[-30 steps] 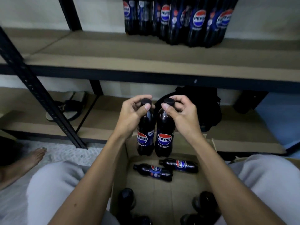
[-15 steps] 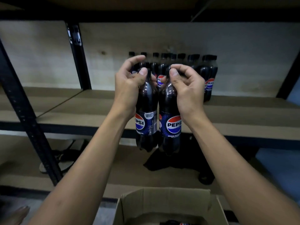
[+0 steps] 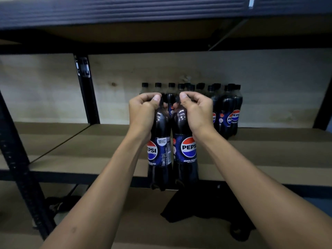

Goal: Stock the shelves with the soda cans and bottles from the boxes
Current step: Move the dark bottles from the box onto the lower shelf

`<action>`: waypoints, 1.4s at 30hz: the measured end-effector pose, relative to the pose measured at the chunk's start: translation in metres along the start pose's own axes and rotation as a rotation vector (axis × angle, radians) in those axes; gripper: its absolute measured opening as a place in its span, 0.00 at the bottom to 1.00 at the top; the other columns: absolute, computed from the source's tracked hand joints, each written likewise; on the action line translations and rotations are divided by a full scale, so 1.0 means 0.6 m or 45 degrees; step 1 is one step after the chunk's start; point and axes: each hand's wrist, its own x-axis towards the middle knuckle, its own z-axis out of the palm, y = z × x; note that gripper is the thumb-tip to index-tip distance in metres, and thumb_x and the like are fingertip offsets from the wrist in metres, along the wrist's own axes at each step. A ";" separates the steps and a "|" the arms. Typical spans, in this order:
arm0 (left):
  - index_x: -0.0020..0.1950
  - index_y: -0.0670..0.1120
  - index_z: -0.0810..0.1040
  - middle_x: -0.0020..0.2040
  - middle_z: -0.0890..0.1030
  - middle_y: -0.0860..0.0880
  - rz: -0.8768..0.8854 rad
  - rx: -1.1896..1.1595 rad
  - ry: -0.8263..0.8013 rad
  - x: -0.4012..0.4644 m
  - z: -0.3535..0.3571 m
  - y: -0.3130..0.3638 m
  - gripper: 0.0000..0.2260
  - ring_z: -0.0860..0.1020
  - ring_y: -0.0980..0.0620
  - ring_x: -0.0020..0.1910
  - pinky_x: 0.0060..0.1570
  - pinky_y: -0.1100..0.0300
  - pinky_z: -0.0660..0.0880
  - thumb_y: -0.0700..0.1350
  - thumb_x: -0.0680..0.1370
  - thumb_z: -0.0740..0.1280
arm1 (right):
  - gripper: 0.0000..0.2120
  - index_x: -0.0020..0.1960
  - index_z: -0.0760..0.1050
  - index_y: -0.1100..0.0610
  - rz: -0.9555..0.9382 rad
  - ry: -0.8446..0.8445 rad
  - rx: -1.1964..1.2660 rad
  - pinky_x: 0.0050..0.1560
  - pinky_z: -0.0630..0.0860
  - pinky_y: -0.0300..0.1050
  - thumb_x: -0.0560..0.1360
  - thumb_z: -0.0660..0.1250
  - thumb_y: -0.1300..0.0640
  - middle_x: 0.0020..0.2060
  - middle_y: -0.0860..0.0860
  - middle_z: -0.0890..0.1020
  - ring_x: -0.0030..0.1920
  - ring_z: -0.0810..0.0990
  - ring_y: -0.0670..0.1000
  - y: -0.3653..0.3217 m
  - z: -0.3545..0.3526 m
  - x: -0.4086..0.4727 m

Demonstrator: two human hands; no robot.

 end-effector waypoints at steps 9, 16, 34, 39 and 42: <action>0.47 0.42 0.81 0.41 0.83 0.39 0.097 0.065 0.039 0.050 0.015 -0.016 0.04 0.82 0.40 0.40 0.48 0.41 0.80 0.38 0.76 0.67 | 0.05 0.52 0.80 0.63 -0.061 0.105 0.004 0.51 0.82 0.54 0.78 0.68 0.61 0.38 0.57 0.85 0.40 0.84 0.49 0.027 0.017 0.046; 0.60 0.48 0.77 0.46 0.82 0.53 0.551 0.482 0.004 0.034 0.012 -0.060 0.11 0.81 0.59 0.46 0.50 0.54 0.79 0.48 0.81 0.63 | 0.10 0.58 0.77 0.55 -0.226 0.124 -0.134 0.52 0.81 0.55 0.80 0.64 0.53 0.42 0.51 0.85 0.45 0.85 0.48 0.058 0.004 0.040; 0.75 0.43 0.61 0.59 0.76 0.60 0.506 0.518 -0.005 -0.056 -0.027 -0.133 0.26 0.77 0.64 0.57 0.52 0.71 0.73 0.55 0.81 0.58 | 0.19 0.66 0.69 0.53 -0.230 0.029 -0.329 0.55 0.71 0.31 0.79 0.59 0.44 0.50 0.33 0.79 0.54 0.77 0.34 0.083 -0.018 -0.040; 0.77 0.44 0.58 0.64 0.75 0.61 0.414 0.580 -0.195 -0.095 -0.068 -0.175 0.27 0.74 0.65 0.62 0.56 0.74 0.69 0.51 0.81 0.61 | 0.22 0.73 0.60 0.50 -0.121 -0.209 -0.250 0.61 0.66 0.26 0.82 0.60 0.50 0.62 0.30 0.72 0.64 0.70 0.30 0.115 -0.045 -0.087; 0.72 0.47 0.66 0.60 0.78 0.63 0.281 0.661 -0.279 -0.108 -0.100 -0.196 0.26 0.75 0.67 0.59 0.53 0.73 0.69 0.56 0.78 0.64 | 0.24 0.72 0.64 0.53 0.013 -0.377 -0.309 0.59 0.68 0.28 0.78 0.61 0.47 0.62 0.40 0.77 0.61 0.75 0.34 0.142 -0.076 -0.112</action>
